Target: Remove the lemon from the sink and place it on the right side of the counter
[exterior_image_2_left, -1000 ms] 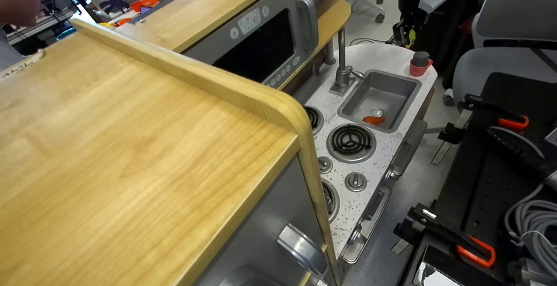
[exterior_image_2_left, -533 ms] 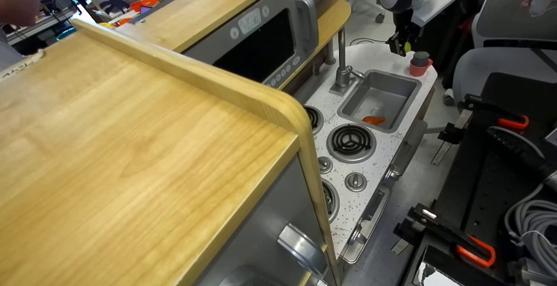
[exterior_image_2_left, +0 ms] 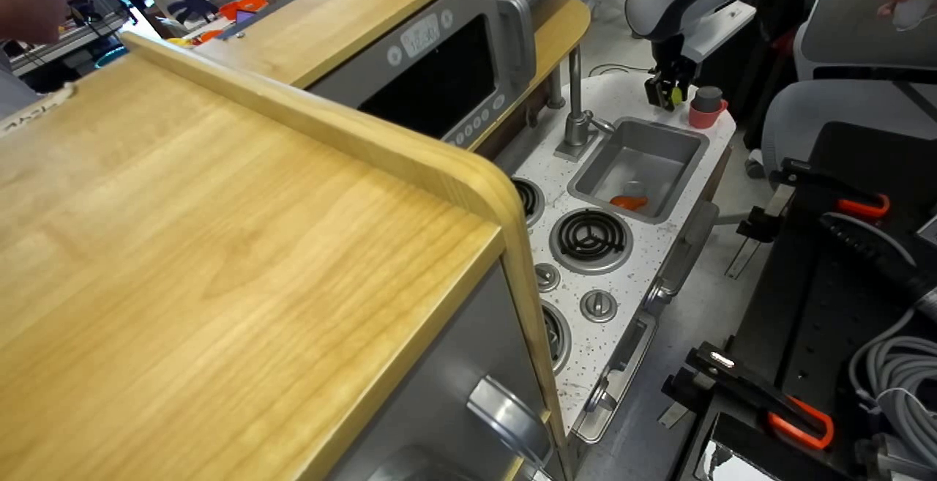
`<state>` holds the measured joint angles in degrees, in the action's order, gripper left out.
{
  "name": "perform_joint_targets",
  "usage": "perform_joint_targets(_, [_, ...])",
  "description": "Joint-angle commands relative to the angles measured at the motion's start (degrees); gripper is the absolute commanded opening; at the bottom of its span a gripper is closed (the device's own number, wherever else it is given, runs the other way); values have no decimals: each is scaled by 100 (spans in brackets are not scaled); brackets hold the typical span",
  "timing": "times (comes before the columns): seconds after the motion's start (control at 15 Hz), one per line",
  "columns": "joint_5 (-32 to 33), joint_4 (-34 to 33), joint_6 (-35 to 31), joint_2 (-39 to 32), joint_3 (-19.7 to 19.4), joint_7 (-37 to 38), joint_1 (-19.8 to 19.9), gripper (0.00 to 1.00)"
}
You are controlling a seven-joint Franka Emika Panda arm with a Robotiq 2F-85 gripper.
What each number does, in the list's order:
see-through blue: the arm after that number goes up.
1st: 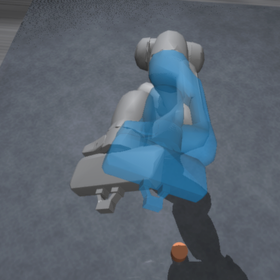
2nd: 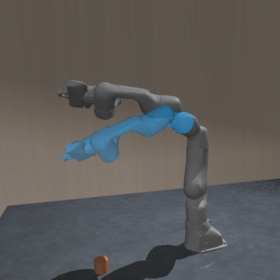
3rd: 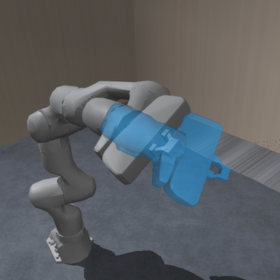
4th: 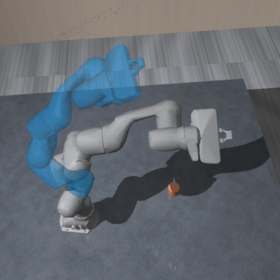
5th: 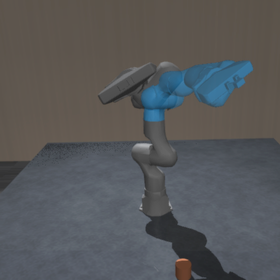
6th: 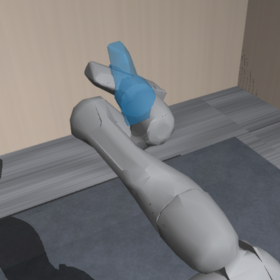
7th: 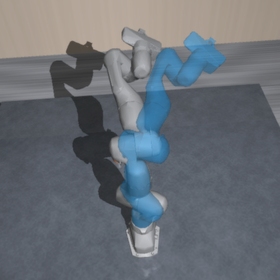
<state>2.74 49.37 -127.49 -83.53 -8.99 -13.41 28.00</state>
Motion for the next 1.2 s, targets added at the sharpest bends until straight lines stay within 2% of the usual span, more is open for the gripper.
perform_joint_targets(0.0, [13,-195,271,-29,42,-27,40,74])
perform_joint_targets(0.27, [12,-398,399,-30,45,-94,49,100])
perform_joint_targets(0.53, [152,316,225,625,-84,-180,-100,100])
perform_joint_targets(0.73, [238,1099,77,1347,-103,-391,-185,100])
perform_joint_targets(1.13, [288,2521,39,2658,-15,-1222,-259,100])
